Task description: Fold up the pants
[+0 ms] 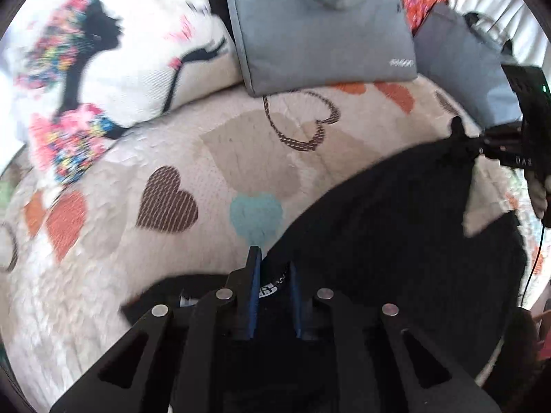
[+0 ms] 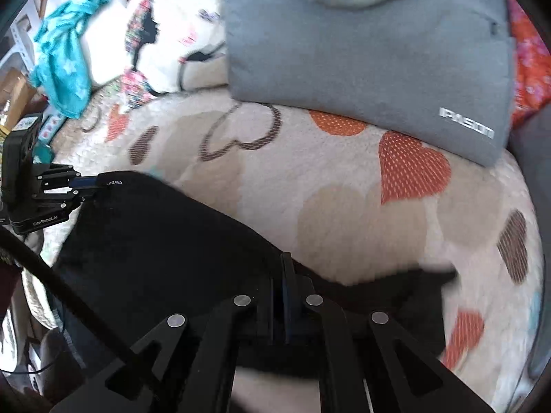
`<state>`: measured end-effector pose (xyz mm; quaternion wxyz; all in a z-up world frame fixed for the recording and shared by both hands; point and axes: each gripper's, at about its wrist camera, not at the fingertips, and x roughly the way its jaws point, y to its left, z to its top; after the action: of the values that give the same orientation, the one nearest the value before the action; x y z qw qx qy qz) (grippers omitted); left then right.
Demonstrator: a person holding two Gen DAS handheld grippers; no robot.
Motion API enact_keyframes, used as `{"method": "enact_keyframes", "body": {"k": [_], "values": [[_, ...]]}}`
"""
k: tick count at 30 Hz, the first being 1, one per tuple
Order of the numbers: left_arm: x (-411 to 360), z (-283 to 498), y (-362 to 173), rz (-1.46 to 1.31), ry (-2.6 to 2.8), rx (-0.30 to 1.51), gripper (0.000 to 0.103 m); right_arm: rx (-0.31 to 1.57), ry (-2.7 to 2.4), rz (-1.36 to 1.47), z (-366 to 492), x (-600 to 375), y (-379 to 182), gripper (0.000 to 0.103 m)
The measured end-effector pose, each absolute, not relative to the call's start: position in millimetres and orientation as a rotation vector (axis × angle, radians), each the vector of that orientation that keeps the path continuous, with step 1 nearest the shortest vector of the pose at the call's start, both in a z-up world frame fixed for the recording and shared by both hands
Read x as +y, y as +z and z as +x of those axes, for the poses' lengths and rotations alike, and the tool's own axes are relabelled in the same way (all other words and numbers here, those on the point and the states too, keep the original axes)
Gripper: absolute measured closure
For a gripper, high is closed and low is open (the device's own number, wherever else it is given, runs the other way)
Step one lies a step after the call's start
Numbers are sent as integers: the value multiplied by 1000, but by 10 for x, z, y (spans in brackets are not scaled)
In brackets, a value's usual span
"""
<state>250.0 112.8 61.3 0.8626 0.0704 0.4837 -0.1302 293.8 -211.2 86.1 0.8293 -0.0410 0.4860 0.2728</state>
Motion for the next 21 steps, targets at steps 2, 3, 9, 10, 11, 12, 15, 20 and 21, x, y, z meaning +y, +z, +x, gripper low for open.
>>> {"method": "enact_keyframes", "body": {"k": [2, 3, 9, 10, 11, 12, 15, 20, 21], "values": [[1168, 2144, 747, 116, -260, 988, 88, 1028, 590, -65, 2642, -2140, 957, 99], [1146, 1985, 784, 94, -256, 979, 88, 1031, 598, -59, 2438, -2164, 995, 99], [1140, 911, 678, -62, -211, 987, 88, 1132, 642, 17, 1316, -2203, 791, 99], [1142, 764, 605, -100, -203, 1004, 86, 1155, 640, 30, 1195, -2209, 714, 99], [1159, 657, 518, -147, -191, 1028, 83, 1182, 637, 38, 1083, -2219, 622, 98], [1193, 560, 417, -194, -167, 1064, 81, 1214, 630, 42, 977, -2229, 514, 98], [1255, 356, 293, -306, -155, 1122, 79, 1247, 558, 62, 729, -2330, 391, 91], [1416, -129, 531, -344, -105, 1034, 77, 1169, 448, 203, 459, -2852, 559, 59], [1471, -215, 575, -352, -83, 1018, 74, 1138, 397, 234, 408, -3033, 604, 57]]}}
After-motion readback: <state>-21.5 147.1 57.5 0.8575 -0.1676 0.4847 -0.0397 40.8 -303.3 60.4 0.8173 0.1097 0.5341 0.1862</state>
